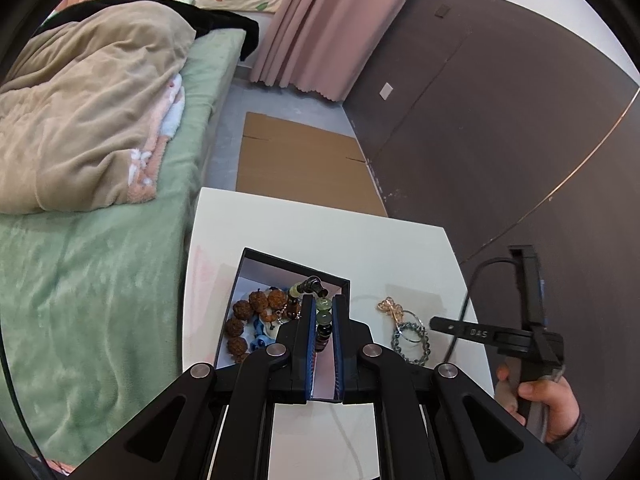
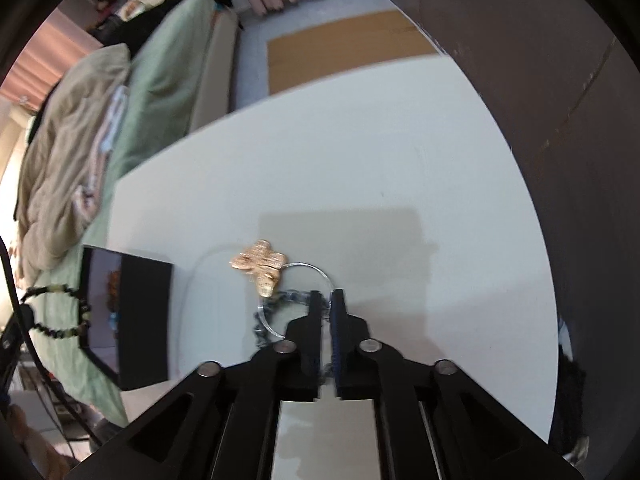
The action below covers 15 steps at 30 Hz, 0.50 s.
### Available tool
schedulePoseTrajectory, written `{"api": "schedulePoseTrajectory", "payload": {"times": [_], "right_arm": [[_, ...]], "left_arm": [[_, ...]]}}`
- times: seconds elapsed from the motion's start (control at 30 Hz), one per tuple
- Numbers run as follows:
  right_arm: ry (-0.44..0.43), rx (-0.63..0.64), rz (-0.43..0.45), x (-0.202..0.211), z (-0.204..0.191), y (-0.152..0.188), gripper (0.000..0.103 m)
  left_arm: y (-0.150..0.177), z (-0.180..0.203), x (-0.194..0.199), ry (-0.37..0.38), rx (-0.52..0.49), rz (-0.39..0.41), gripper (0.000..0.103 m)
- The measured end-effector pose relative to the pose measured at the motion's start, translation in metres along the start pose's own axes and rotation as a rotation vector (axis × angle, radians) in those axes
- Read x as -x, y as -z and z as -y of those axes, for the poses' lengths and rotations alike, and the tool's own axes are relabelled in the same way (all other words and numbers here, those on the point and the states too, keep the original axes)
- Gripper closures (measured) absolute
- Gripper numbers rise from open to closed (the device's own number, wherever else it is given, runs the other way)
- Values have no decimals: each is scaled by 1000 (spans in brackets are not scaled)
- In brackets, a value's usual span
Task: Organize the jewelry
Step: 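Carry the bead bracelet over the box with left tool while right grasps the silver hoop, then open the left tool over the box while right carries the silver hoop into it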
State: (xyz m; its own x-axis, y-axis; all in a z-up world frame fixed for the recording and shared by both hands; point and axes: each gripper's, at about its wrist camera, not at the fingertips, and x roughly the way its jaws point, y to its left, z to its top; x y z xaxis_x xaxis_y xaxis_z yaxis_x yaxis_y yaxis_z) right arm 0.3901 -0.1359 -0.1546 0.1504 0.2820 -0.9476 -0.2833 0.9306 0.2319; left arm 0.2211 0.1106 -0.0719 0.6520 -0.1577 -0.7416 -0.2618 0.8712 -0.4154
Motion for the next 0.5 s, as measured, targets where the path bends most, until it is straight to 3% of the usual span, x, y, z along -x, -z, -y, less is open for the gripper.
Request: {"api": "schedulePoseTrajectory", "payload": {"times": [0.33,0.5], "right_arm": [[-7,-36,-22,-18,0,-4,84],[-65,-49,-21,-16,5,-3,99]], "left_arm": [[2,-11,-2,1,22,-9,96],[2,-12,-2,9,23,-11,96]]}}
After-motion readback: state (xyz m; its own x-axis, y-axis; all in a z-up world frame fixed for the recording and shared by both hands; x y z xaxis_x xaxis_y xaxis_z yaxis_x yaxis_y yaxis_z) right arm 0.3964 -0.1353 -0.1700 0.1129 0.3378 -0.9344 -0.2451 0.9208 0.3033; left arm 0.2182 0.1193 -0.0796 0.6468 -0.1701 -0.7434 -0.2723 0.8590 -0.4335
